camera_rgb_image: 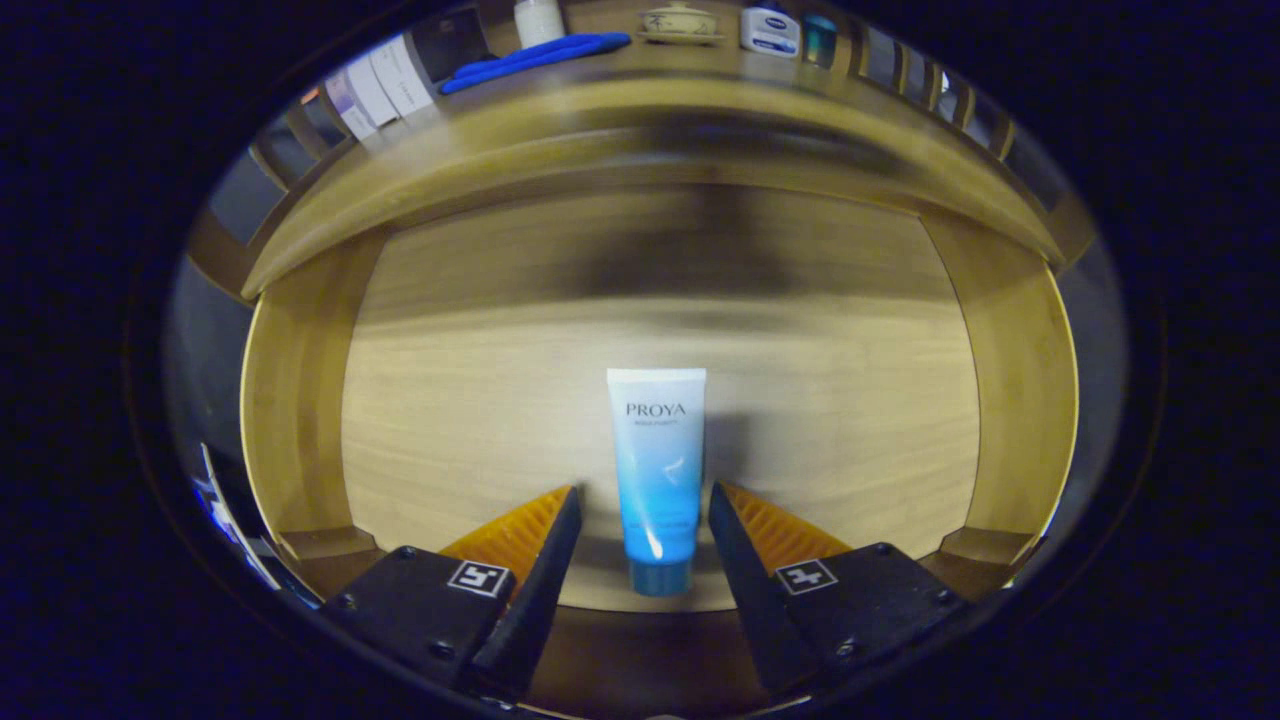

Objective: Pull open the drawer, take out the items inside it, and place them on the countertop above the cabinet.

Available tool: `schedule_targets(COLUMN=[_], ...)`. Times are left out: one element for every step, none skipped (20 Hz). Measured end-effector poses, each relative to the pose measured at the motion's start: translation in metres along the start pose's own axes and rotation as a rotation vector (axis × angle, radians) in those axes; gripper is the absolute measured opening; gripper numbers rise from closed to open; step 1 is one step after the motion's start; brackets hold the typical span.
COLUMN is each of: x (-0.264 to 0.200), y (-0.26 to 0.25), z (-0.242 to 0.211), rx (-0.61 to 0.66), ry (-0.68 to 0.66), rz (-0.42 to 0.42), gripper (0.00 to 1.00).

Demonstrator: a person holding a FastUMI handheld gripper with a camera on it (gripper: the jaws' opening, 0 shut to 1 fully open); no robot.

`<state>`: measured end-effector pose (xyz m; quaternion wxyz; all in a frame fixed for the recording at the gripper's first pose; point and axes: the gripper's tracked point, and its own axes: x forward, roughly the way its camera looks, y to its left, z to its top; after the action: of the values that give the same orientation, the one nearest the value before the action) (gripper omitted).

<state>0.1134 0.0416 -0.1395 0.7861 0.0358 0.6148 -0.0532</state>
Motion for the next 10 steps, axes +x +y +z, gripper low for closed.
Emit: schedule_targets(x=[0.003,-0.002,0.005,0.001,0.005,0.003,0.003,0.002,0.002,-0.001], y=[-0.001,-0.003,-0.006,-0.008,-0.006,-0.006,-0.008,-0.008,-0.008,-0.007], z=[-0.001,0.003,0.001,0.003,0.003,0.003,0.004,0.006,0.007,0.009], rx=[0.006,0.006,0.004,0.01,0.006,0.0,0.004,0.008,0.01,0.009], ry=[0.008,-0.004,-0.006,-0.009,-0.012,-0.018,-0.026,-0.038,-0.054,-0.063], rz=[-0.004,-0.014,-0.021,-0.026,-0.025,-0.022,-0.019,-0.018,-0.014,-0.005], gripper=[0.79,0.69,0.65,0.59,0.54,0.5,0.48,0.46,0.44,0.43])
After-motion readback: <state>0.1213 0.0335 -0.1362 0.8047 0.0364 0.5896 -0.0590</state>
